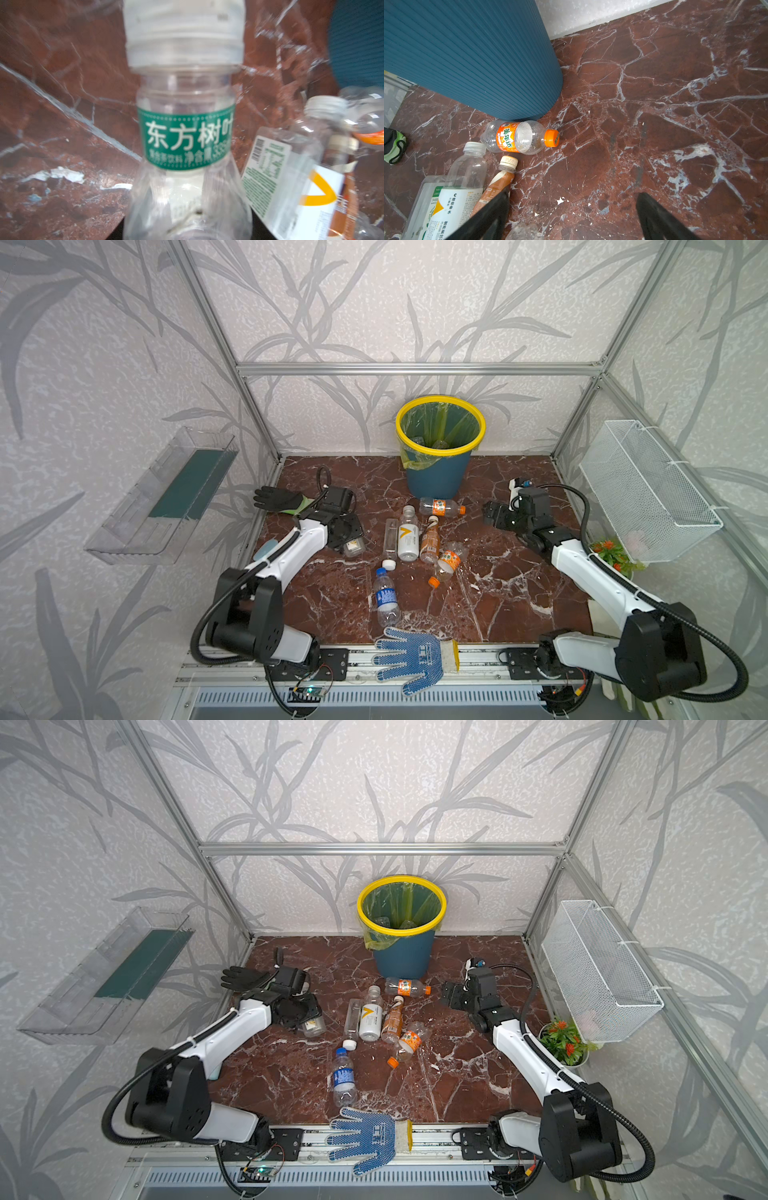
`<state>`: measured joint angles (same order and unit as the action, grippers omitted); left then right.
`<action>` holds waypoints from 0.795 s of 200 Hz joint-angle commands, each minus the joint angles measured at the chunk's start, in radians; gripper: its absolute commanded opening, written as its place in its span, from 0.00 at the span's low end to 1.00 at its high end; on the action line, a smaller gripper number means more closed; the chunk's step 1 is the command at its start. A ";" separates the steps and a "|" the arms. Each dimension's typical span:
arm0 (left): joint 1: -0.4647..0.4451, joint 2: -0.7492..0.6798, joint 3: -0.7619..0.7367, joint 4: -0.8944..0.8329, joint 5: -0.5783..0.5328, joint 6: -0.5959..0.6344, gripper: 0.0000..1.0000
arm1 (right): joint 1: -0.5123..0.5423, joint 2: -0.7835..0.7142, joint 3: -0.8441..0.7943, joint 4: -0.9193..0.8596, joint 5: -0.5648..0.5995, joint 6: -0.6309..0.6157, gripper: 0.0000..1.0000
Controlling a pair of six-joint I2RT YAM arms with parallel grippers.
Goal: Throw the plastic bottles in the bin
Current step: 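Lift the green-label bottle with the left gripper toward the bin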
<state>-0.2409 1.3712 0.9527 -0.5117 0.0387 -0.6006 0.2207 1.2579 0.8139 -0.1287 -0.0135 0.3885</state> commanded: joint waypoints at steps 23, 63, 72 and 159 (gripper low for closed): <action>0.003 -0.313 -0.112 0.266 -0.149 0.133 0.49 | -0.004 0.015 0.030 -0.060 -0.039 -0.007 0.95; 0.002 -0.486 -0.099 0.609 -0.082 0.215 0.50 | -0.004 0.018 -0.012 -0.010 -0.054 0.046 0.94; 0.002 -0.465 -0.044 0.664 -0.051 0.228 0.51 | -0.002 0.023 -0.015 0.002 -0.066 0.057 0.93; -0.146 0.843 2.041 -0.295 0.203 0.387 0.96 | 0.109 0.027 -0.044 0.057 -0.075 0.109 0.94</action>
<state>-0.3588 1.9305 2.4439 -0.3099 0.2127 -0.2913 0.2947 1.3117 0.8024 -0.0952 -0.0879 0.4717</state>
